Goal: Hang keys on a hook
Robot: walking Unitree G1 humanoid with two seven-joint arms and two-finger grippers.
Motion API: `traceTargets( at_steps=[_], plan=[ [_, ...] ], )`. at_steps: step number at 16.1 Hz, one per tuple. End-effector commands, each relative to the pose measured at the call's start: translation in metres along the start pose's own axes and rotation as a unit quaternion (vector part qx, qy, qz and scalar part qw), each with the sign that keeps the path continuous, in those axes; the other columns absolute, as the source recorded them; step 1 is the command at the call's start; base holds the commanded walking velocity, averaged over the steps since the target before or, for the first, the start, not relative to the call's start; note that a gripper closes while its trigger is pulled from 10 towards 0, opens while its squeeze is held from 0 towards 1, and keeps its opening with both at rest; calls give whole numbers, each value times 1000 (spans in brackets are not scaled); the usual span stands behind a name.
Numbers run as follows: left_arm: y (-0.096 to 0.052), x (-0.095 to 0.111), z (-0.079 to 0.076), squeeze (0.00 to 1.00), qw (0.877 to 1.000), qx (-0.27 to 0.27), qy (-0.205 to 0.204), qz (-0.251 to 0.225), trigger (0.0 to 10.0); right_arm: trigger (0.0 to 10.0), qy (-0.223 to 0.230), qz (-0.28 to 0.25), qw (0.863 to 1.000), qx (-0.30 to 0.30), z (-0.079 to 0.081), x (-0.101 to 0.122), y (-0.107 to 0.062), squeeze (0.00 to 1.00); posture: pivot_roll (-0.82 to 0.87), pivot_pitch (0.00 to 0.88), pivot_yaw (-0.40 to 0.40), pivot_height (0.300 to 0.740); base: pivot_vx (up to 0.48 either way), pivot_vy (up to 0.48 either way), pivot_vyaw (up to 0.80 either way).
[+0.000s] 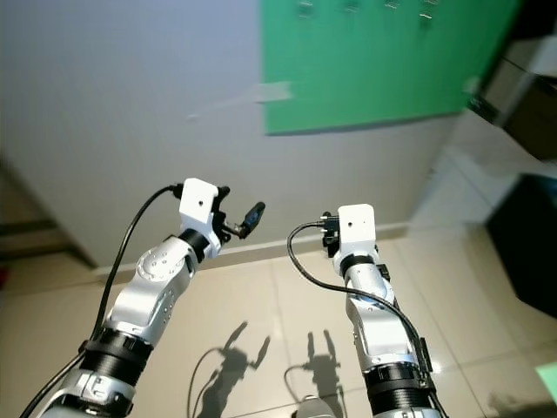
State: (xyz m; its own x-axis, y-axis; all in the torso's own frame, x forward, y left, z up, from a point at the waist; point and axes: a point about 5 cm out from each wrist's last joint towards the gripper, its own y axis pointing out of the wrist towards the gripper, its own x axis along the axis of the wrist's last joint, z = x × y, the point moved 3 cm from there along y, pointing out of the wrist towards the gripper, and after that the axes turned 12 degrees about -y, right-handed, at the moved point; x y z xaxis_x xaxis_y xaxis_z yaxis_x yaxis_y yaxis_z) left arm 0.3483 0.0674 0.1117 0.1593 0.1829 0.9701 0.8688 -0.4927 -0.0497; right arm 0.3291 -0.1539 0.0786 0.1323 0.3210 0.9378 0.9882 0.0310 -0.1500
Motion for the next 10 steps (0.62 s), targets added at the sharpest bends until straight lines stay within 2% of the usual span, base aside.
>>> traceTargets(
  at_steps=[1, 10],
  plan=[
    [1, 5, 3, 0, 1000, -7, 11, -5, 10000, 10000, 10, -4, 1000, 1, 0, 2, 0, 0, -158, 0, 78, 740, 0, -480, -788],
    [0, 9, -29, 0, 991, -128, -19, -18, 10000, 10000, 14, 1, 1000, -3, 0, -2, -3, 0, -186, 0, 101, 740, 0, -475, -788]
  ],
)
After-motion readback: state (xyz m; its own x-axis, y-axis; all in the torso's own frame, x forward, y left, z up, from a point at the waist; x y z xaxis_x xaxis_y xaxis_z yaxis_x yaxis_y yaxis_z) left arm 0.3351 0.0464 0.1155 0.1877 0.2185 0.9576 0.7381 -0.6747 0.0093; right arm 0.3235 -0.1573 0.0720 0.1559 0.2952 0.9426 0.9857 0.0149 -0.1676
